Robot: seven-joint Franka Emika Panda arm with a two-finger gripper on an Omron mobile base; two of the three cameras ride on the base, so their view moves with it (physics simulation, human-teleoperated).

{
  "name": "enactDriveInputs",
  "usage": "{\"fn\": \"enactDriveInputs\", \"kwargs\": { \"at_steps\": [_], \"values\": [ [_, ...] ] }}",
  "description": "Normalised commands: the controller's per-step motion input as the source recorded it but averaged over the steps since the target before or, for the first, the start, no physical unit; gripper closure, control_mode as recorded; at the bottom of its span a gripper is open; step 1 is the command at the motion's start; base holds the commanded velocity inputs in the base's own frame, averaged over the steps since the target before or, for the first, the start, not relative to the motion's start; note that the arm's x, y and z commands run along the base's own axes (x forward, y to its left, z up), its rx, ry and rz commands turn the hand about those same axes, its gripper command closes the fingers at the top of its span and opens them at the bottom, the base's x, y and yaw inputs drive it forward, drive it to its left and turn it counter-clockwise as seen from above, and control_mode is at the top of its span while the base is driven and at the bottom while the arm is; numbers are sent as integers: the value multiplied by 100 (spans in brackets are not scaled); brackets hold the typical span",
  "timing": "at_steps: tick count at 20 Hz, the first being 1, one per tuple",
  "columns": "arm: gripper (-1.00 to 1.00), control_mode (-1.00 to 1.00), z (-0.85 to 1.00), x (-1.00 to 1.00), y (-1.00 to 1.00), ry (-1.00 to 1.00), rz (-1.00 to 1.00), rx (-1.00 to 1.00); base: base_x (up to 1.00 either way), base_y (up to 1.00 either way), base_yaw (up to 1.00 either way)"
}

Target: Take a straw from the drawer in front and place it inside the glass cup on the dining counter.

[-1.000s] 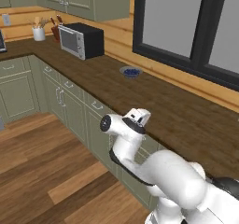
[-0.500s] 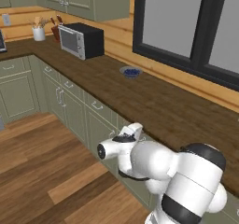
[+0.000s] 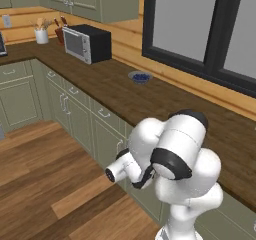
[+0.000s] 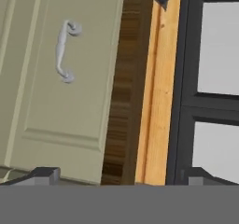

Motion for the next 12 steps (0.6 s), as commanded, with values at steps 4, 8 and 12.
{"fn": "enactDriveInputs", "kwargs": {
  "at_steps": [4,8,12],
  "values": [
    [-100,-100,-30,26,3,0,0,-10,0,0,0],
    [-100,-100,-27,44,0,0,0,-1,0,0,0],
    [-100,-100,-29,58,0,3,-2,0,0,0,0]
  ]
}}
